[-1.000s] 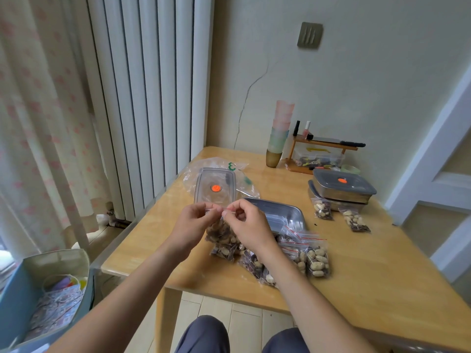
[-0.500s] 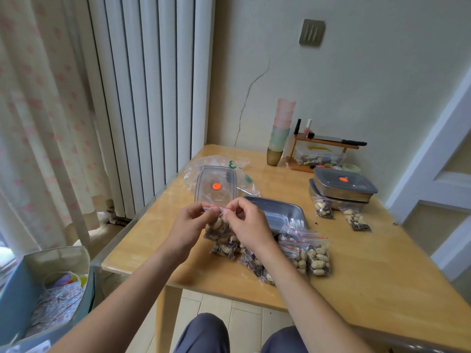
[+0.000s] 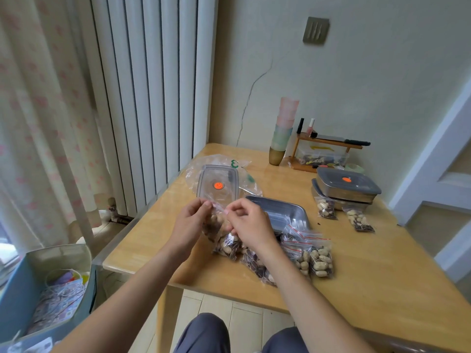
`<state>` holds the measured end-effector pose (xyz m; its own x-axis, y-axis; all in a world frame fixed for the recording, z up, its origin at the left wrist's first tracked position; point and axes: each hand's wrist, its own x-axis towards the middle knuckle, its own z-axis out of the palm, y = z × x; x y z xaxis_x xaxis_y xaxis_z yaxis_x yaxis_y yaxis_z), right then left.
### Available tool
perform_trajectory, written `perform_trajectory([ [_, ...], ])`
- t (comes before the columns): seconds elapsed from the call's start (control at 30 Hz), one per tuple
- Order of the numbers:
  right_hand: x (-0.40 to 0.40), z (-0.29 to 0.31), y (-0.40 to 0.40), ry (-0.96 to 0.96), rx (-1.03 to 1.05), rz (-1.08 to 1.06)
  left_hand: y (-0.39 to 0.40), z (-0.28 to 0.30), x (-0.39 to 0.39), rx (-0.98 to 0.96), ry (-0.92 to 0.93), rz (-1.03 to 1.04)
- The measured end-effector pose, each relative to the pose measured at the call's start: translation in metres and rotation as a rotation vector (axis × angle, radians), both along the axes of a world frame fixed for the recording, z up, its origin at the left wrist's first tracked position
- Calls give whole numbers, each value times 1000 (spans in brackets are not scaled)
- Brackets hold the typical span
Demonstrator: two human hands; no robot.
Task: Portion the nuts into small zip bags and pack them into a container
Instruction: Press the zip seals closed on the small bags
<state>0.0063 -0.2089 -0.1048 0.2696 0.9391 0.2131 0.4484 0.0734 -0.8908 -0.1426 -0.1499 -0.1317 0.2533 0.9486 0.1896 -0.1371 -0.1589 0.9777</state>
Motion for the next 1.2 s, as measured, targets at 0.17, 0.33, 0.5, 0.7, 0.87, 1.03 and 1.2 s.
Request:
perform_trajectory([
  [0.17, 54, 13, 3, -64, 37, -288, 15, -13, 16, -37, 102, 71],
  [0.33, 152, 7, -1, -140, -10, -687, 22, -32, 35, 148, 340, 181],
  [0.5, 257, -32, -18, -164, -163, -980, 27, -41, 50, 193, 551, 248],
  [0.7, 306, -65, -20, -233, -209, -938, 26, -46, 50, 257, 551, 257],
  [0.87, 291, -71, -9, -234, -209, -1002, 26, -46, 50, 285, 531, 277],
  [1.03, 268, -66, -13, -22, 57, -947, 24, -44, 51, 297, 535, 288],
  [1.2, 223, -27, -6, 94, 193, -640, 22, -41, 50, 280, 503, 307],
])
